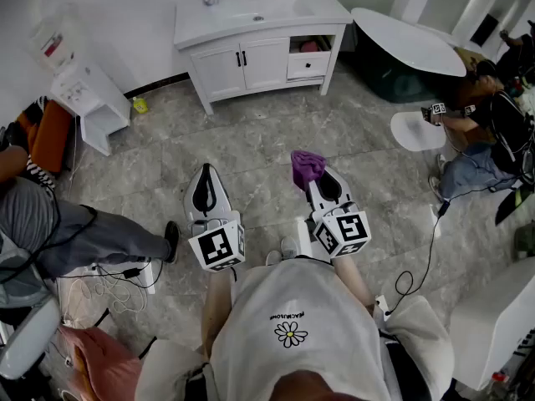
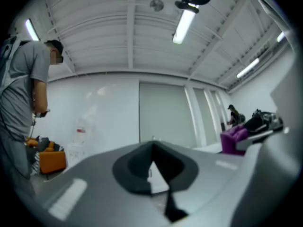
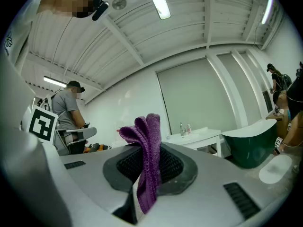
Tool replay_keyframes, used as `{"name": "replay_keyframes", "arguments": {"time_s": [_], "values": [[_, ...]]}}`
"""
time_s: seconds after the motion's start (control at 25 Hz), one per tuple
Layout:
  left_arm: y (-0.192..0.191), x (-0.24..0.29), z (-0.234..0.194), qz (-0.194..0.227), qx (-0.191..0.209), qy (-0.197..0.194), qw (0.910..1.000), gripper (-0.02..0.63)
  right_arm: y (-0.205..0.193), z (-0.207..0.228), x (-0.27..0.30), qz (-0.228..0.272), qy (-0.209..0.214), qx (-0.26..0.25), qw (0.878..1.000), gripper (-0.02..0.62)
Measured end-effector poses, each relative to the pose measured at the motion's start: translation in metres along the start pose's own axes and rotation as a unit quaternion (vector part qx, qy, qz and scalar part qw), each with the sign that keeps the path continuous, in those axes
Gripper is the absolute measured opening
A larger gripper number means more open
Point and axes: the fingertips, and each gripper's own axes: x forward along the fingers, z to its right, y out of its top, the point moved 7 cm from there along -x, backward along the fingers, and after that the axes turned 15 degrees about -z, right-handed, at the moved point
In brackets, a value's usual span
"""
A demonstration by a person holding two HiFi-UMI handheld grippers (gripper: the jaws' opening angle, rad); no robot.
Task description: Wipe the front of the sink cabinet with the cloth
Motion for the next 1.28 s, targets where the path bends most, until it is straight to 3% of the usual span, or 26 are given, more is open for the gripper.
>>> {"name": "replay_keyframes", "arguments": {"time_s": [0.76,0.96,1.12,1.28], "values": [[-0.011,0.026,0.009,-0.029,-0.005,0.011,0.9995,0.005,-0.01,0.035,0.017,-0.026,-0.01,0.021,0.999,0.057],[-0.011,0.045,0.016,-0.026,-0.003,0.019,0.9995,0.005,-0.014,0.051,0.031,-0.027,0.01,0.039,0.999,0.058],[-0.007,0.07,0.031,0.0,0.007,0.01,0.9999,0.005,-0.012,0.07,0.045,-0.009,0.019,0.067,0.998,0.058],[-0.015,0.073,0.031,-0.009,0.005,0.007,0.9999,0.005,-0.022,0.068,0.049,-0.026,0.033,0.056,0.998,0.058]]}}
